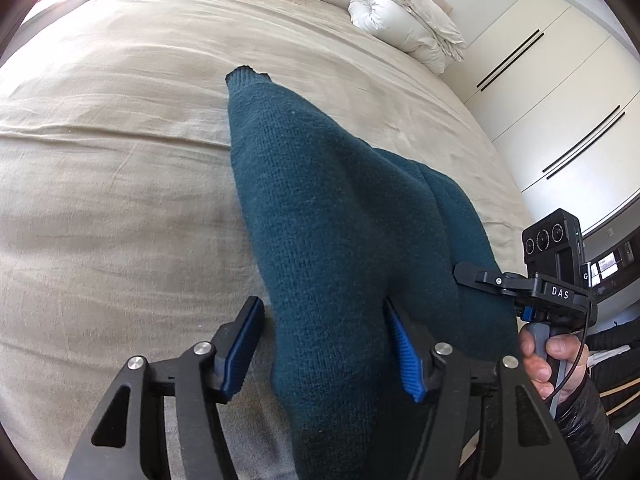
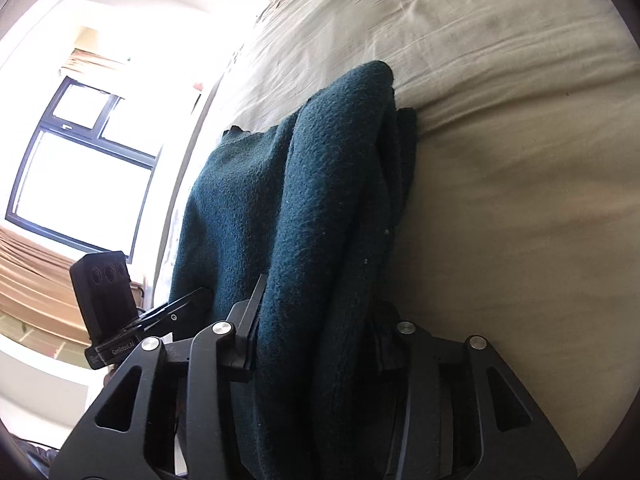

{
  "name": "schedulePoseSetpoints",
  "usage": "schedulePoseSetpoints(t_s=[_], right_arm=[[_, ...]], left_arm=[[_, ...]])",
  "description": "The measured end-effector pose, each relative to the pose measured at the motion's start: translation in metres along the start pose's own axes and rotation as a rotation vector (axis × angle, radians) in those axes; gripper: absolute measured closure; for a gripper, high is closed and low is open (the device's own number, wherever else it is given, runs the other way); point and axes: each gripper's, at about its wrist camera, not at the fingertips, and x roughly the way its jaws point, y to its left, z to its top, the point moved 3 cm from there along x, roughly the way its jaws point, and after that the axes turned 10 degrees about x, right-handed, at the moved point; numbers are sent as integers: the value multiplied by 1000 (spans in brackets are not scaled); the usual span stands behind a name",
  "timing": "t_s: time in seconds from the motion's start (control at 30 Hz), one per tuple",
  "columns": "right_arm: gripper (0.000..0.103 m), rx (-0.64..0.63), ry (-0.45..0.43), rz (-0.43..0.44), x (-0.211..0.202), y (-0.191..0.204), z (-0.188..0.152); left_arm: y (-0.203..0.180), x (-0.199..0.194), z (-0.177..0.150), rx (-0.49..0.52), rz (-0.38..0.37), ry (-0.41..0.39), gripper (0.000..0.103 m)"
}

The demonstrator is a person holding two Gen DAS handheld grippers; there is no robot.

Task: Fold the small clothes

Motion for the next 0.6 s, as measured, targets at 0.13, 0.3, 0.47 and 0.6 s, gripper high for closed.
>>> schedulePoseSetpoints(t_s=[0.13,0.3,0.47,0.6], right_arm=[[60,-6,-30,-19,-13,-3,1],[54,-20,-84,-87,-37,-9,1],[52,-101,-195,-236,-75,5,-14],[50,-178,-293,-321,-100,30,-32]], left_arm=[[-3,-7,-5,10,7,-38,39],[-20,-31,-14,89,102,-114,38],[-45,-75,-13,182,234,-271,2],[-71,-101,-10,254,351,-374,0]])
